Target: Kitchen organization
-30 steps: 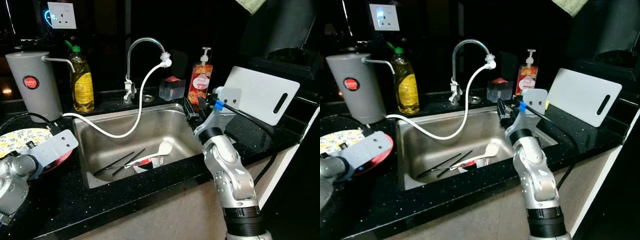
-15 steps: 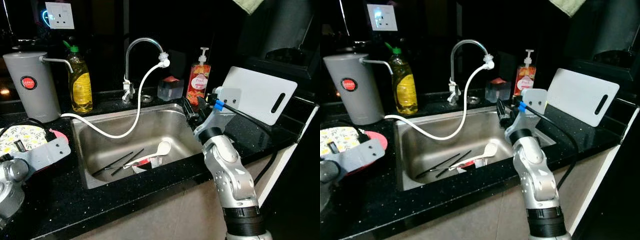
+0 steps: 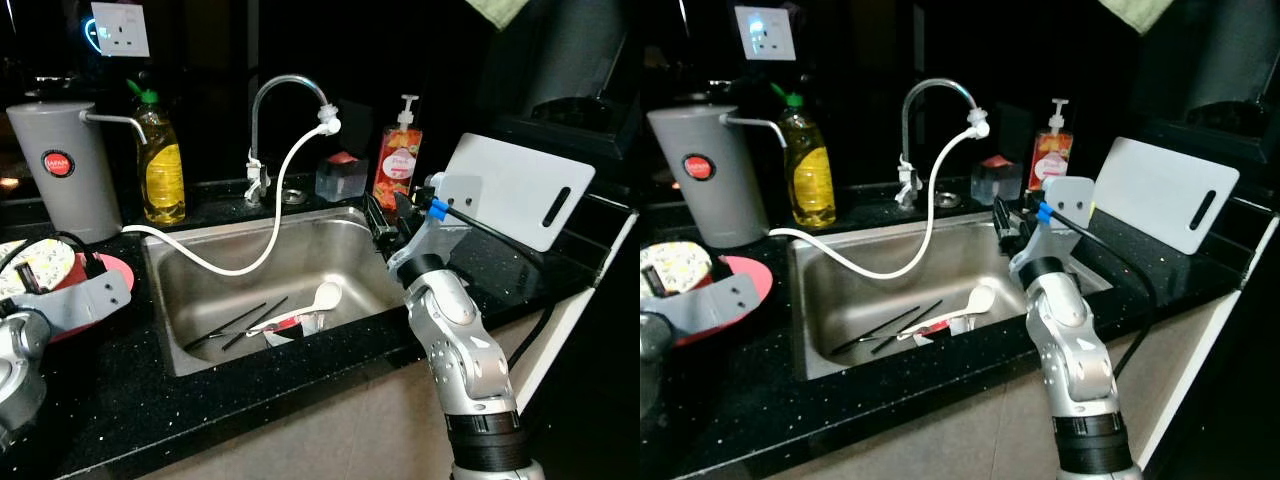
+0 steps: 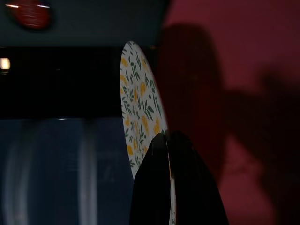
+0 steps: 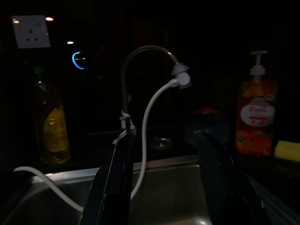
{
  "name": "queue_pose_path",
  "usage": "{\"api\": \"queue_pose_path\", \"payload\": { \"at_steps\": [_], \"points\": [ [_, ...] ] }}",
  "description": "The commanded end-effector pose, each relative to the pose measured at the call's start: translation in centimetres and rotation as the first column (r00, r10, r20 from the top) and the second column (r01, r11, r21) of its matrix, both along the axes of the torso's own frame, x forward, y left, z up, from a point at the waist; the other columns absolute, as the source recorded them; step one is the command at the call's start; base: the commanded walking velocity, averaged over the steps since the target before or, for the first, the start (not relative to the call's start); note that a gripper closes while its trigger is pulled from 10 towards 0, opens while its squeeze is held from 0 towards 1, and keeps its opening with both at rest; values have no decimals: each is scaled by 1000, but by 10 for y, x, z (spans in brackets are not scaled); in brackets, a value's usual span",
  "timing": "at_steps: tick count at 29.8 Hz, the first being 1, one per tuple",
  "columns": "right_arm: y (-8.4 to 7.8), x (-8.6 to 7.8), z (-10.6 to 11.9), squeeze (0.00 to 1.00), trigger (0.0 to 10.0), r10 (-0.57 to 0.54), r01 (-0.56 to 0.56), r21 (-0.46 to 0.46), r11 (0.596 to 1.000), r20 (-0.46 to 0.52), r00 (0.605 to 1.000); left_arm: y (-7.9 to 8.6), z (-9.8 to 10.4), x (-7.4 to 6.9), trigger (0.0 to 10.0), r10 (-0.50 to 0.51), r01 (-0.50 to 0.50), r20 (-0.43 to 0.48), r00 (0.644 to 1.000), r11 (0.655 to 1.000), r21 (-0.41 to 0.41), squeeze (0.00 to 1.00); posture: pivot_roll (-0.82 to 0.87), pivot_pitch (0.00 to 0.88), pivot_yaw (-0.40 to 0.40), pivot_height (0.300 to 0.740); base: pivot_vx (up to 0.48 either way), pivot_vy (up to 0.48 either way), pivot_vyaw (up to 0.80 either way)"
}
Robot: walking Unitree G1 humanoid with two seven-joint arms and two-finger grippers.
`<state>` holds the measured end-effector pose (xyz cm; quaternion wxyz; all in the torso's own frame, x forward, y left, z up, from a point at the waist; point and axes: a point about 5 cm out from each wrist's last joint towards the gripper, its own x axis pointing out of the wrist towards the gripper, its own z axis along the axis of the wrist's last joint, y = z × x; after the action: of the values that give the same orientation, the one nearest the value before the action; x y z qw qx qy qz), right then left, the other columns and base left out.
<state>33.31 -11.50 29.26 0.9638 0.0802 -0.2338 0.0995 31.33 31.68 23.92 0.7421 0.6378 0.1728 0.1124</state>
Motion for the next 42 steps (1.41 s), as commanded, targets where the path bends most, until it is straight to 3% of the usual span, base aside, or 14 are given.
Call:
{"api": "queue_pose_path", "payload": {
  "at_steps": [1,7,11,21,24,25,27,30,31,32,34,37,38,42],
  "points": [
    [-1,0,3,0,10000,-1,0,7,1000,6,1000,-5,22,3,10000,-56,49,112,992,997,64,0,-34,0,-66,740,0,0,0],
    [-2,0,3,0,10000,-2,2,7,1000,8,1000,-48,41,9,10000,-258,288,274,926,955,-73,0,-36,0,-69,740,0,0,0],
    [-1,-1,7,0,10000,21,-21,-6,1000,25,999,-78,52,6,10000,-410,469,313,857,871,-144,0,-41,0,-71,740,0,0,0],
    [27,-20,12,0,10000,317,-306,-152,940,57,947,-101,65,-1,10000,-515,629,395,761,735,-252,0,-45,0,-67,740,0,0,0],
    [46,-39,0,0,10000,510,-482,-321,815,0,860,-115,81,-8,10000,-515,740,540,665,549,-388,0,-48,0,-66,740,0,0,0],
    [46,-39,0,0,10000,510,-482,-321,815,0,860,-115,81,-8,10000,-515,740,540,665,549,-388,0,-48,0,-66,740,0,0,0],
    [51,-49,-12,0,10000,586,-558,-389,733,-54,808,-118,91,-13,10000,-431,798,672,602,323,-508,0,-50,0,-67,740,0,0,0],
    [51,-49,-12,0,10000,586,-558,-389,733,-54,808,-118,91,-13,10000,-431,798,672,602,323,-508,0,-50,0,-67,740,0,0,0],
    [51,-50,-16,0,10000,594,-568,-398,720,-69,802,-118,94,-15,10000,-371,811,725,581,191,-552,0,-51,0,-68,740,0,0,0],
    [51,-50,-16,0,10000,594,-568,-398,720,-69,802,-118,94,-15,10000,-371,811,725,581,191,-552,0,-51,0,-68,740,0,0,0],
    [47,-45,-17,0,10000,571,-555,-359,750,-70,818,-114,97,-15,10000,-214,794,790,575,-85,-601,0,-55,0,-69,740,0,0,0],
    [44,-40,-13,0,10000,535,-519,-319,793,-45,844,-111,95,-9,10000,-40,719,783,621,-367,-590,0,-52,0,-71,740,0,0,0],
    [44,-40,-13,0,10000,535,-519,-319,793,-45,844,-111,95,-9,10000,-40,719,783,621,-367,-590,0,-52,0,-71,740,0,0,0],
    [45,-37,-6,0,10000,472,-444,-336,830,1,882,-108,92,3,10000,139,649,717,684,-564,-510,0,-53,0,-76,740,0,0,0]
  ]
}}
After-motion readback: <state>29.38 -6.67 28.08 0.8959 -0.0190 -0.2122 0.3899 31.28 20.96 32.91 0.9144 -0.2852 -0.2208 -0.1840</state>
